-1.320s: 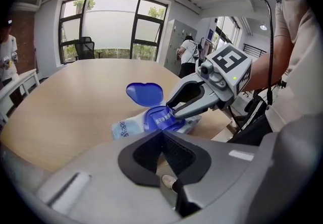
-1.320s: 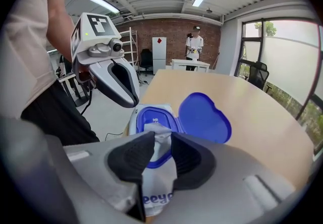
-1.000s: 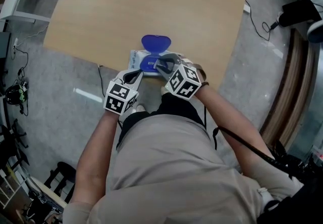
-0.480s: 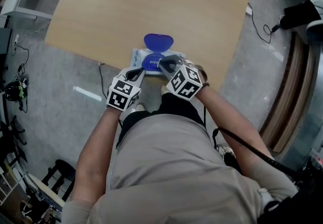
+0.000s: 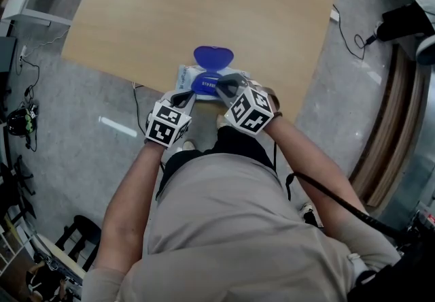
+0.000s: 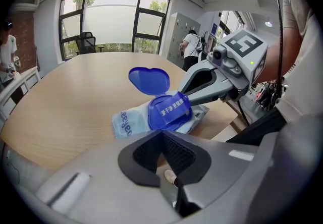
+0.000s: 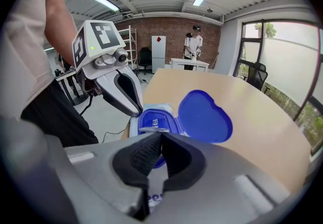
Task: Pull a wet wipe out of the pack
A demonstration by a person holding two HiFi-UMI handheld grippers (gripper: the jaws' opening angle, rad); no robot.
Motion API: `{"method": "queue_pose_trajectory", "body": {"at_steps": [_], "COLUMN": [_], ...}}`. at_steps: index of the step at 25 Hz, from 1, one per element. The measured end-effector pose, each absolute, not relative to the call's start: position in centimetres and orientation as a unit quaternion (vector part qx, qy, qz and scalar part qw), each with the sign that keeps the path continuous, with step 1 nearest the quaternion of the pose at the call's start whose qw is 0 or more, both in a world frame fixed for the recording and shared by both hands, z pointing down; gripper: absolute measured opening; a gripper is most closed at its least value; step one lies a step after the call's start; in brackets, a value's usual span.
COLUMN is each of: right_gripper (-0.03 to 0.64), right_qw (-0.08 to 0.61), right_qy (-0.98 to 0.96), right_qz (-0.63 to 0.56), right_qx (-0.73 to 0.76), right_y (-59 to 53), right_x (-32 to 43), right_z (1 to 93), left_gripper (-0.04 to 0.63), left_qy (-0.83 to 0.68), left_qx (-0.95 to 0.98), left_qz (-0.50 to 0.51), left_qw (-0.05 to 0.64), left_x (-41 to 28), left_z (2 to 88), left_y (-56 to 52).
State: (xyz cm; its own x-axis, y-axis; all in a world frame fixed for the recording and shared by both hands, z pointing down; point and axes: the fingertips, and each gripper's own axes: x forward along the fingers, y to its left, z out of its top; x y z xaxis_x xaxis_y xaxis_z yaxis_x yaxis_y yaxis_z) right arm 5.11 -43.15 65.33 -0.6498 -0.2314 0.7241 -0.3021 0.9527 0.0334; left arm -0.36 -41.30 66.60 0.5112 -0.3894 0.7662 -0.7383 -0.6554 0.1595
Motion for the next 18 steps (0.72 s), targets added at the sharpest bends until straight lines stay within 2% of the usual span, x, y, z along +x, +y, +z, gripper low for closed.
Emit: {"method": "queue_pose_trajectory", "body": {"at_steps": [18], "right_gripper": [0.005], "right_qw": [0.370], "right_qy": [-0.910], "right_qz": [0.034], "right_qx": [0.183], "right_y": [-43.6], "right_x": [5.5], "right_z": [60.9], "left_gripper": [0.003], "left_qy": [-0.334], "left_qx": [0.837], "left_qz": [0.364], "left_qw": [0.237], "left_x": [-0.8], "left_z": [66.7], "left_y": [-41.3]}}
